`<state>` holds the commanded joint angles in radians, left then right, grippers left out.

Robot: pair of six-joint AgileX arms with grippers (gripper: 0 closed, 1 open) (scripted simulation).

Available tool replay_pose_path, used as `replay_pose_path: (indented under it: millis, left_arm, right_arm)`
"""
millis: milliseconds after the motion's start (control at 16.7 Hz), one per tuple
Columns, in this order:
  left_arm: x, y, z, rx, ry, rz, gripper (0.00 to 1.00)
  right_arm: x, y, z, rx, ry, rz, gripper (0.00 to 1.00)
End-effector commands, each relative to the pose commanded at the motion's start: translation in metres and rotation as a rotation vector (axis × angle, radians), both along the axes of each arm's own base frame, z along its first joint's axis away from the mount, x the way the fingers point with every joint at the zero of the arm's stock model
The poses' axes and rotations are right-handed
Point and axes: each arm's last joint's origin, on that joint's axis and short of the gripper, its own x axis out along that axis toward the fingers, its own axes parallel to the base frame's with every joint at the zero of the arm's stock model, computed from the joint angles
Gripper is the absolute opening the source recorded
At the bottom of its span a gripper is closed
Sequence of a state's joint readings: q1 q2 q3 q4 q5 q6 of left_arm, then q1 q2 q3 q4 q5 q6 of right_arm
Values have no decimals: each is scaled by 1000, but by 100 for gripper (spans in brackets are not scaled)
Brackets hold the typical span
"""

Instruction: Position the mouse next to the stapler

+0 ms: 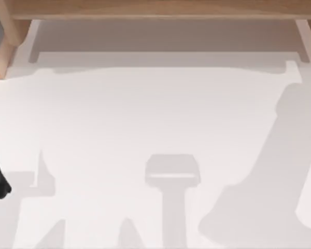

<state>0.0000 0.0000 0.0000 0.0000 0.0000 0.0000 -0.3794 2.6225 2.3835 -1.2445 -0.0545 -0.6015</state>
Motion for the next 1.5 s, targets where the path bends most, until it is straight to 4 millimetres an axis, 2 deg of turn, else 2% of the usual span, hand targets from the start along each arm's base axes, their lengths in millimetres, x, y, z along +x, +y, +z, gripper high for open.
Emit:
replay_pose_path:
  millis: [240,480,720,900,1080,1200,1320,1500]
  left_arm:
    - [0,0,0,0,0,0,100]
    - [0,0,0,0,0,0,100]
    - [0,0,0,0,0,0,100]
    - [0,0,0,0,0,0,100]
    - [0,0,0,0,0,0,100]
    - [0,0,0,0,0,0,100]
    - [0,0,0,0,0,0,100]
    - [0,0,0,0,0,0,100]
  right_arm:
    - [-6,1,31,-20,-55,22,0]
    - [-25,3,86,-62,-165,42,0]
    - [-57,13,134,-101,-271,48,0]
    - [-89,19,154,-119,-315,28,0]
    - [-126,23,157,-129,-327,-13,0]
    - [-151,26,150,-129,-317,-47,0]
    - [-174,29,137,-123,-293,-80,0]
    - [-206,36,106,-98,-229,-126,0]
